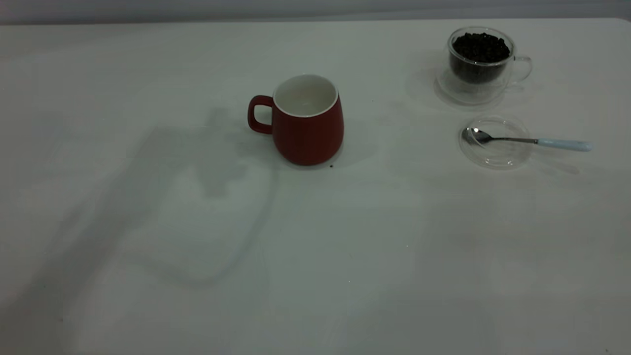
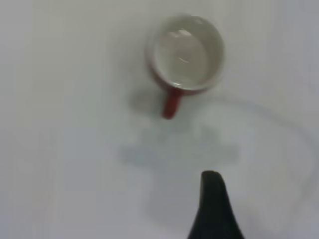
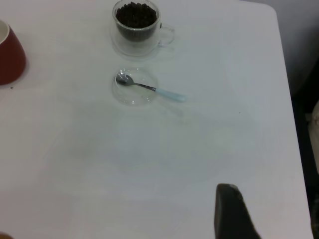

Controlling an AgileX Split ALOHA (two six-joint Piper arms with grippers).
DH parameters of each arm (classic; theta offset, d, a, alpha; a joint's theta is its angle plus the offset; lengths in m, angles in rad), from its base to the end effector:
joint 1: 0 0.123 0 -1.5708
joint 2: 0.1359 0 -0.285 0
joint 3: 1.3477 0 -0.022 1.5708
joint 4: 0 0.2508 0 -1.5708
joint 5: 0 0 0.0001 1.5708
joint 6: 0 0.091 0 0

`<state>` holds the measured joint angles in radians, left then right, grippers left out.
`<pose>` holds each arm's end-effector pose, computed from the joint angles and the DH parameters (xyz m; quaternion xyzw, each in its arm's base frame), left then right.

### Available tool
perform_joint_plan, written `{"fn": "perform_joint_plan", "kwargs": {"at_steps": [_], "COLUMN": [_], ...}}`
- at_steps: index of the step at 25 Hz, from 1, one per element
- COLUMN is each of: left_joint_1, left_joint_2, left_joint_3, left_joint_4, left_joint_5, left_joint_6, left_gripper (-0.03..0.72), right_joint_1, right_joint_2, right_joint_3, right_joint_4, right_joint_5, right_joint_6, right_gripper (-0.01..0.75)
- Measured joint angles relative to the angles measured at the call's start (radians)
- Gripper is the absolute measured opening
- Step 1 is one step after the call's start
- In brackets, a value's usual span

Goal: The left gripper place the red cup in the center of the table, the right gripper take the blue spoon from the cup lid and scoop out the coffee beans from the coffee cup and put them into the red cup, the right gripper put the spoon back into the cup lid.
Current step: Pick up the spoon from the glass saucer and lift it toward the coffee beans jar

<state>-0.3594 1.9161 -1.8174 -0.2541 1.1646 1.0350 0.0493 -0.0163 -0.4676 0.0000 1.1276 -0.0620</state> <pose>0.3838 -0.1667 0.3134 0.6044 0.7626 -0.0525 0.2246 -0.0066 -0.0003 0.2629 -0.0486 0.8728 -0.0031 0.4857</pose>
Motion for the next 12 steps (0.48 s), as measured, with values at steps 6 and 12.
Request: {"fn": "perform_joint_plan", "kwargs": {"at_steps": [6, 12], "left_joint_1": [0.000, 0.000], "left_joint_2": [-0.333, -0.680], "left_joint_3": [0.000, 0.144], "left_joint_4": [0.118, 0.245], "left_joint_5": [0.000, 0.000], "left_joint_6": [-0.466, -0.737], "left_gripper": [0.587, 0.587], "right_joint_1": [0.000, 0.000], "right_joint_2": [0.000, 0.000], "right_joint_3": [0.000, 0.000], "right_joint_4": [0.000, 0.000], "right_joint_5": [0.000, 0.000], "right_joint_6": [0.001, 0.001], "right_gripper": [0.415, 0.415]}}
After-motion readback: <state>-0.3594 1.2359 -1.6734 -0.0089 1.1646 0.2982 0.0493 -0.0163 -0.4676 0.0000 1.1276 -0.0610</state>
